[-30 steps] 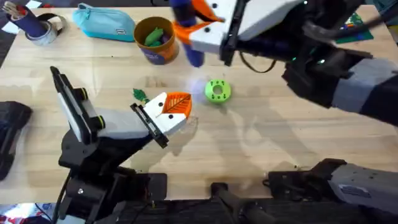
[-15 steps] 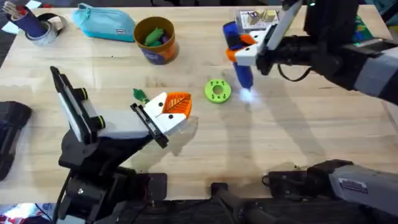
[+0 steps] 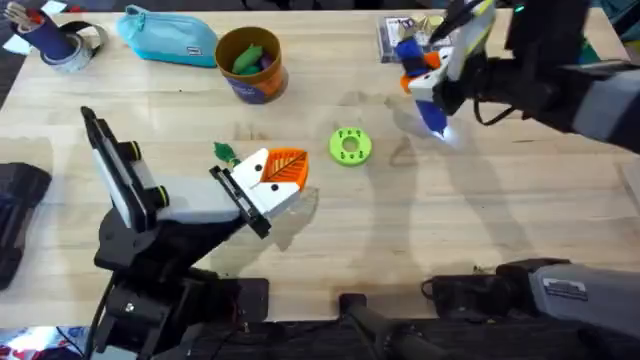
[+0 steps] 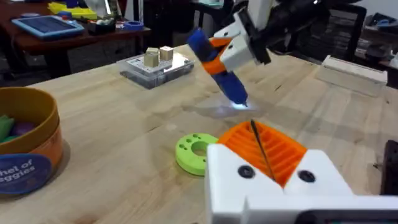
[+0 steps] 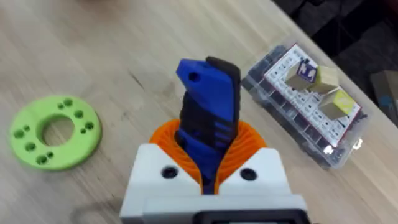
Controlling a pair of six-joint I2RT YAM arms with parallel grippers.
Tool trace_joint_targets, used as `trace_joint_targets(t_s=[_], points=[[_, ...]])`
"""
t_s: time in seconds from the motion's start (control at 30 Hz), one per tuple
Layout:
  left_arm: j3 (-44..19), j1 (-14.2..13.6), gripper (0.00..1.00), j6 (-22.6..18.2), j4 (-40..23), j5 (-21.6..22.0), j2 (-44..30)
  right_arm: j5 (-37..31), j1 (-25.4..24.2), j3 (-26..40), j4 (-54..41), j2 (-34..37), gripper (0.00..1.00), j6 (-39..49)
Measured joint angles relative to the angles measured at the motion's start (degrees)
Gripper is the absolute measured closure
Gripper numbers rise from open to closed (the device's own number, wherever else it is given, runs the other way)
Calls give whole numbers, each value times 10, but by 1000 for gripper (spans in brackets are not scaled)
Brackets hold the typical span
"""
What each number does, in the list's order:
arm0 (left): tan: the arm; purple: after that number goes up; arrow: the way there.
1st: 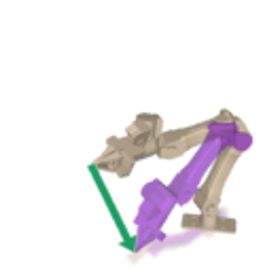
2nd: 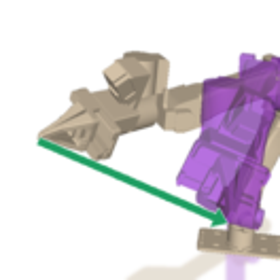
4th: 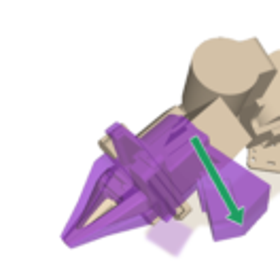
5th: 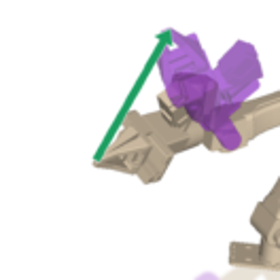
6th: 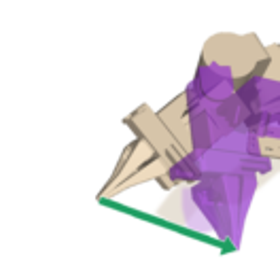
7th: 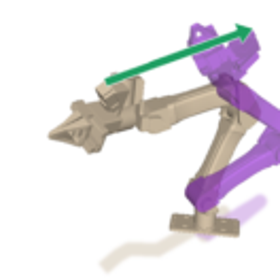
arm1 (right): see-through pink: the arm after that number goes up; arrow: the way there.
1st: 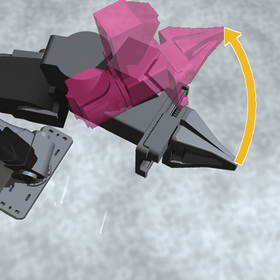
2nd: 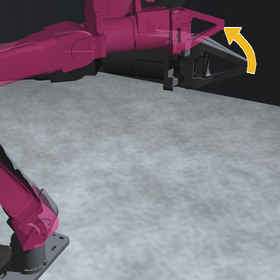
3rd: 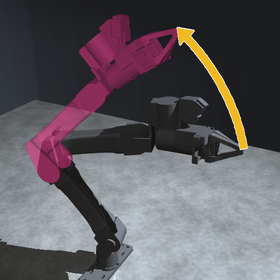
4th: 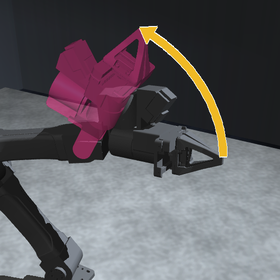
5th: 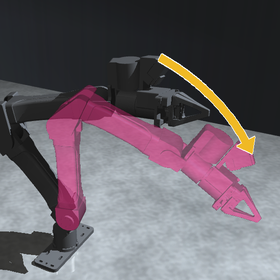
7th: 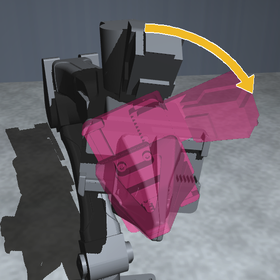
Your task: Pick up the gripper from the table and insert it into the empty holder that is missing its gripper. Then pick up a screw, insert it into the mounting hole, and use the screwdriver to tighten it. Finally, clean up the table by picking up the vegetable and placing it into the bucket.
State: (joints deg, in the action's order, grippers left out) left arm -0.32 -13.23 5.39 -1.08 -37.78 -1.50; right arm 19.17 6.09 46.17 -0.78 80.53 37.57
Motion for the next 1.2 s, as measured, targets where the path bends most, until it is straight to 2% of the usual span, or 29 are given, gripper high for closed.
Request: trace_joint_targets(t_s=[0.1,0.13,0.3,0.33,0.37,0.8,1.03,1.2], points=[[0,0,990,0,0,0,0,-2,1,0,3,42,941,33],[0,0,990,0,0,0,0,-3,1,0,5,55,893,39],[0,0,990,0,0,0,0,-3,2,1,5,109,152,58],[0,0,990,0,0,0,0,-4,3,1,5,118,59,62],[0,0,990,0,0,0,0,-4,5,1,6,126,18,64],[0,0,990,0,0,0,0,-19,41,1,0,130,7,75],[0,0,990,0,0,0,0,-24,61,2,-55,22,5,46],[0,0,990,0,0,0,0,-24,97,5,-122,-35,5,11]])
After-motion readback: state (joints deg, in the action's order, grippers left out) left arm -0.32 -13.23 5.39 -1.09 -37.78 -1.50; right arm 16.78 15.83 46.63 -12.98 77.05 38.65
